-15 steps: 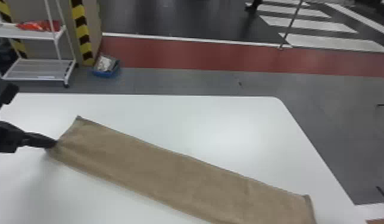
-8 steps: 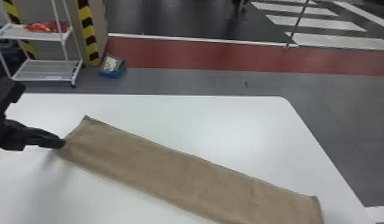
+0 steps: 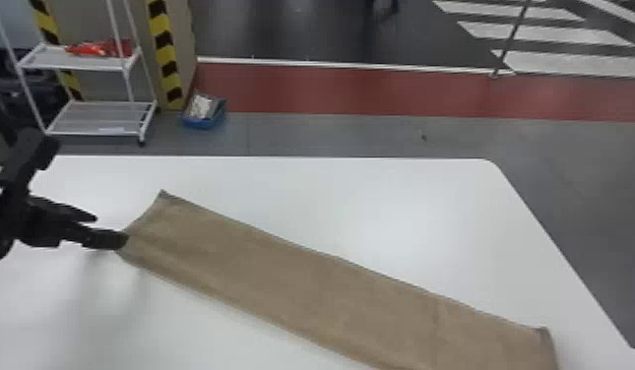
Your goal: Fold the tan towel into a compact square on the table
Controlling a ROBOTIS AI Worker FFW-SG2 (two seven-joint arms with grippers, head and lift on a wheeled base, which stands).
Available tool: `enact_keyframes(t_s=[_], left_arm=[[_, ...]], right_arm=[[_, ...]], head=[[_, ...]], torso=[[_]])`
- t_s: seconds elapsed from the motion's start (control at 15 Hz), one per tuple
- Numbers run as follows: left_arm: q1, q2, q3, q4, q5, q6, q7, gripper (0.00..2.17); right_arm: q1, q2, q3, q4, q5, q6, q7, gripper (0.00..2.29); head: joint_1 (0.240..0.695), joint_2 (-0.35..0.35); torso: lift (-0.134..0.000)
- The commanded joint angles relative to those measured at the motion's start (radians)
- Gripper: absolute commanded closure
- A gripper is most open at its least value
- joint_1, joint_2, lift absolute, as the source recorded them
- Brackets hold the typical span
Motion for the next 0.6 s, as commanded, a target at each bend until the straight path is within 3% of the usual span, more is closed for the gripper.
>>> enact_keyframes(t_s=[0.0, 0.13, 0.4, 0.53], left_arm=[[0.01, 0.01, 0.013, -0.007, 0.007, 0.002, 0.0, 0.08], [0.015, 0.016, 0.016, -0.016, 0.014, 0.005, 0.0, 0.08], [0.016, 0.02, 0.025, -0.022, 0.023, 0.005, 0.0, 0.08], [0.016, 0.022, 0.026, -0.023, 0.027, 0.005, 0.0, 0.08]], right_arm=[[-0.02, -0.012, 0.022, 0.0, 0.041, 0.057, 0.001, 0.22], [-0.026, -0.017, 0.029, 0.0, 0.052, 0.069, 0.001, 0.29], [-0.032, -0.017, 0.041, -0.023, 0.064, 0.091, 0.005, 0.75], [-0.034, -0.017, 0.043, -0.034, 0.069, 0.094, 0.015, 0.8]], head=[[0.695, -0.102], [0.695, -0.097], [0.695, -0.087], [0.695, -0.083]], torso=[[-0.125], [-0.125], [-0.125], [-0.125]])
